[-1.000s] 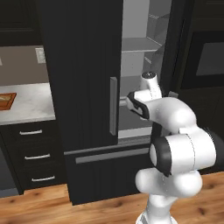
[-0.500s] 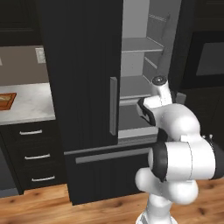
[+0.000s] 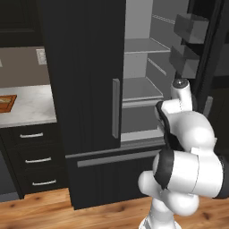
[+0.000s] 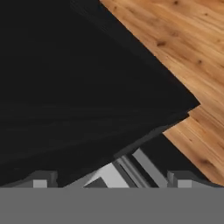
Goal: Retrieve the sausage and cheese from the fridge and place them on the cutting board on the counter.
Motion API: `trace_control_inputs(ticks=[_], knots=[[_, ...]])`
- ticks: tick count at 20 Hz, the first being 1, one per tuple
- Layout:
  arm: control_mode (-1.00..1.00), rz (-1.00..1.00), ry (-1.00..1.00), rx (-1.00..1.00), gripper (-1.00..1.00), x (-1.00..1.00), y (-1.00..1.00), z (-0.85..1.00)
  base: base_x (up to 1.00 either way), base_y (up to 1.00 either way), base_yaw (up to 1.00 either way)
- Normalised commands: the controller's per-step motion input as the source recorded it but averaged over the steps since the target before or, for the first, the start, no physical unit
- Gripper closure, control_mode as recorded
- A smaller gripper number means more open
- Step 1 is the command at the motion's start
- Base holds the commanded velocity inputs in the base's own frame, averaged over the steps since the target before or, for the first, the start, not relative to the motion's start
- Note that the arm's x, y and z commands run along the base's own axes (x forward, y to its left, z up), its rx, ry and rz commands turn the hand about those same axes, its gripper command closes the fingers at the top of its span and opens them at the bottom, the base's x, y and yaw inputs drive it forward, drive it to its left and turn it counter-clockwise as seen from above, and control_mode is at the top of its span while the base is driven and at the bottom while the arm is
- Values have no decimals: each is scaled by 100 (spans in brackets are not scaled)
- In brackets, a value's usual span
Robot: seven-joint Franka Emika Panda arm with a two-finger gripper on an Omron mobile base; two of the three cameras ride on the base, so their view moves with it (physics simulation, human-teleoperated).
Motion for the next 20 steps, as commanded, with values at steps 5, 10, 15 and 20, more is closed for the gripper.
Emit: trace_control_inputs(ticks=[5,10,15,20], knots=[[-100,-17,1,0,-100,-29,-68,15,0,0,0],[-100,-17,1,0,-100,-20,-64,9,0,0,0],[-100,-16,2,0,-100,-12,-54,2,0,0,0],[-100,-9,0,0,-100,-24,-16,2,0,0,0]])
